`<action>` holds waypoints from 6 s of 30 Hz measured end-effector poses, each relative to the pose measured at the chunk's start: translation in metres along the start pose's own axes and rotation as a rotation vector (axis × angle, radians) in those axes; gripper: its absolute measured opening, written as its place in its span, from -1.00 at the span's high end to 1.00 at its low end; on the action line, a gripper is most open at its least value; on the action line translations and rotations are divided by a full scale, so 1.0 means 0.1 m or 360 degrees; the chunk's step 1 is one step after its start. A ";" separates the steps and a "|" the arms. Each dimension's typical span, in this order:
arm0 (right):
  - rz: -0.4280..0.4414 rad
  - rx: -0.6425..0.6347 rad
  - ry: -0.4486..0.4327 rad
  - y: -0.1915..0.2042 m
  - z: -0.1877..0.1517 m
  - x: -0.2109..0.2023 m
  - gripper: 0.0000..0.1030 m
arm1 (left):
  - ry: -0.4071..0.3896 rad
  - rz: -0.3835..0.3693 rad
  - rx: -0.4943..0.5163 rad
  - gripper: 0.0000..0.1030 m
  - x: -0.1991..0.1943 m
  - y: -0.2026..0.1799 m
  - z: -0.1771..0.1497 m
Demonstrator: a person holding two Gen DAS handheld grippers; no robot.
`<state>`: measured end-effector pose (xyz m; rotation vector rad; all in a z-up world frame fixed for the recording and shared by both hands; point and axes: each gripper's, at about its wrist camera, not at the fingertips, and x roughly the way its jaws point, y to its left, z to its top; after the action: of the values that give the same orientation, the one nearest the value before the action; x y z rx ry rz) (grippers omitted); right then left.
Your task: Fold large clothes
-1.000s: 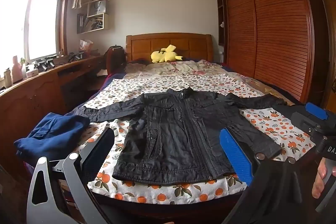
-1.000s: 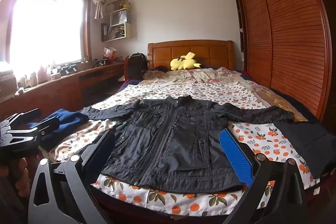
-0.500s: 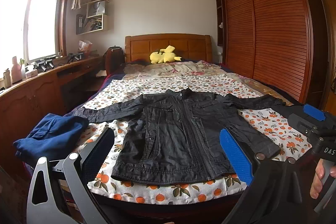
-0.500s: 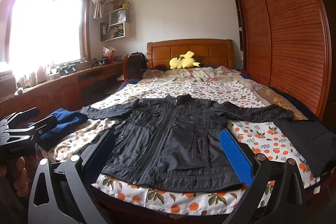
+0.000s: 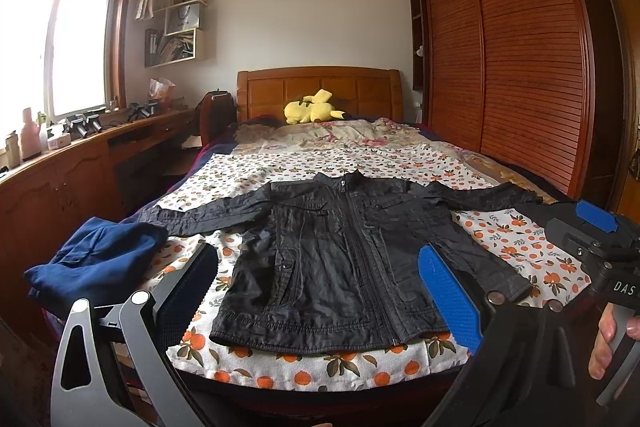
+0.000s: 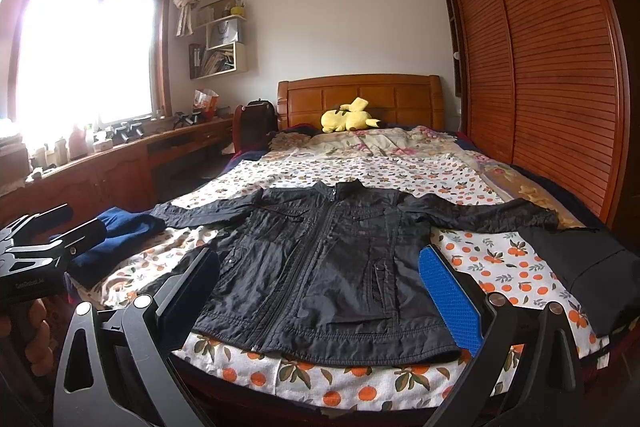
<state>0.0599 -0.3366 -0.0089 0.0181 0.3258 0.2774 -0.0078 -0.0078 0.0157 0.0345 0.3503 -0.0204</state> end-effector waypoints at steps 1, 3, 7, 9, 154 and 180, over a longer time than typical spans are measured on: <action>0.0000 0.0000 0.0002 0.00 0.00 0.00 -0.87 | -0.0002 0.0001 -0.0001 -0.96 0.00 0.00 0.00; -0.0002 -0.0007 -0.0002 0.00 0.00 -0.01 -0.87 | -0.0008 -0.0001 -0.0003 -0.96 -0.01 -0.02 0.02; -0.0003 -0.0002 -0.0002 -0.01 0.00 0.00 -0.87 | -0.0013 -0.0002 -0.0003 -0.96 -0.02 -0.04 0.05; -0.0005 0.0003 -0.0005 -0.03 0.01 0.00 -0.87 | -0.0014 -0.0007 -0.0006 -0.96 -0.02 -0.03 0.04; 0.0522 -0.0192 0.0342 0.78 -0.37 3.54 -0.87 | 0.0851 0.0449 -0.0627 0.97 5.32 2.99 -0.08; 0.0345 -0.0116 0.0186 0.05 0.00 2.96 -0.87 | 0.0661 0.0007 0.0001 -0.29 4.23 0.83 0.44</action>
<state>0.3281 -0.2513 -0.1016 -0.0346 0.4304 0.5062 0.4069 0.0678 -0.0862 0.0402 0.7657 -0.0086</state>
